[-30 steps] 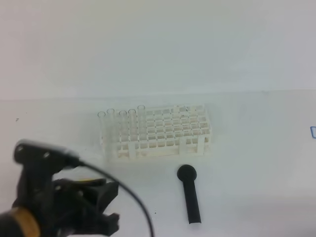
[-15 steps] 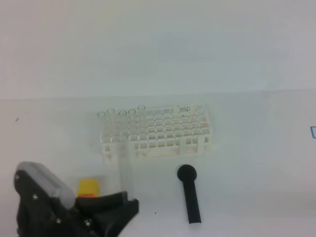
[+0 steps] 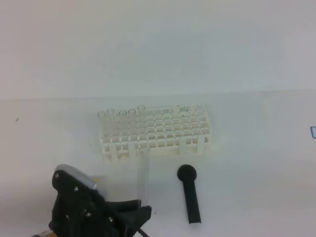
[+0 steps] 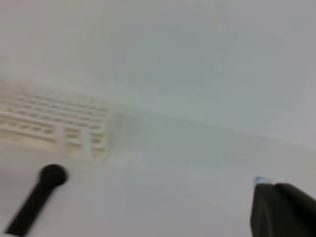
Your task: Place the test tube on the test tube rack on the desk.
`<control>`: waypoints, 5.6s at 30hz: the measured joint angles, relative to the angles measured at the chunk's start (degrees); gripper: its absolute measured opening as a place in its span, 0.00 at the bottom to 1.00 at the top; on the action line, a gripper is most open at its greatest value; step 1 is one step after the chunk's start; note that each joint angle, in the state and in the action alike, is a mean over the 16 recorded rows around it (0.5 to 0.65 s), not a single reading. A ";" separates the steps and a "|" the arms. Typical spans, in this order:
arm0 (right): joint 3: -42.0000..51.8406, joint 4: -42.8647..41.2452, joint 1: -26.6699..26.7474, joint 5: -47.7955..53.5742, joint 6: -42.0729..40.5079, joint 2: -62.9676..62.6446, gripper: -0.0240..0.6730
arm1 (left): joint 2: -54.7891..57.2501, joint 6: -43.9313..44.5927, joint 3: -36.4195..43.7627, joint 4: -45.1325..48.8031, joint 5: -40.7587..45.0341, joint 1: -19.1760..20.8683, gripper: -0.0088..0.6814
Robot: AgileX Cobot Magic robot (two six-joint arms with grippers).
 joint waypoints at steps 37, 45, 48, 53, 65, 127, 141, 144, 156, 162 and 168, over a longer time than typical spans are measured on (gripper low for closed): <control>-7.66 70.34 24.46 15.65 -76.78 48.39 0.05 | 24.28 19.26 -0.12 -4.07 -36.27 0.10 0.18; -14.21 73.24 25.35 17.08 -83.37 58.51 0.34 | 24.28 18.97 -0.12 -5.66 -36.26 0.10 0.18; -16.87 73.83 25.47 17.68 -82.26 61.47 0.49 | 24.28 19.41 -0.13 -6.36 -36.69 0.10 0.17; -20.78 74.09 25.52 19.30 -79.49 65.99 0.72 | 24.25 19.71 -0.15 -8.01 -36.69 0.10 0.17; -25.68 74.15 25.53 23.27 -78.53 75.40 0.83 | 24.17 19.53 -0.74 -10.87 -36.69 0.10 0.17; -37.03 61.66 26.00 13.00 -80.48 59.93 0.21 | -4.75 -26.92 -1.79 9.36 -23.35 0.00 0.01; -28.11 59.91 26.00 12.59 -78.55 53.67 0.21 | -31.66 -60.79 -4.24 39.73 0.99 0.00 0.01; -26.01 60.19 26.00 12.40 -78.70 52.67 0.21 | -34.39 -66.94 -5.22 46.70 6.22 0.00 0.01; -21.99 64.81 26.00 10.52 -81.78 52.36 0.21 | -36.84 -66.86 -6.05 46.16 49.58 0.00 0.01; -21.39 67.05 26.00 9.63 -83.22 52.93 0.21 | -36.84 -61.00 -5.66 35.36 66.21 0.00 0.01; -21.23 67.81 26.00 9.45 -83.84 53.11 0.21 | -36.84 -57.27 -5.71 29.49 67.98 0.00 0.01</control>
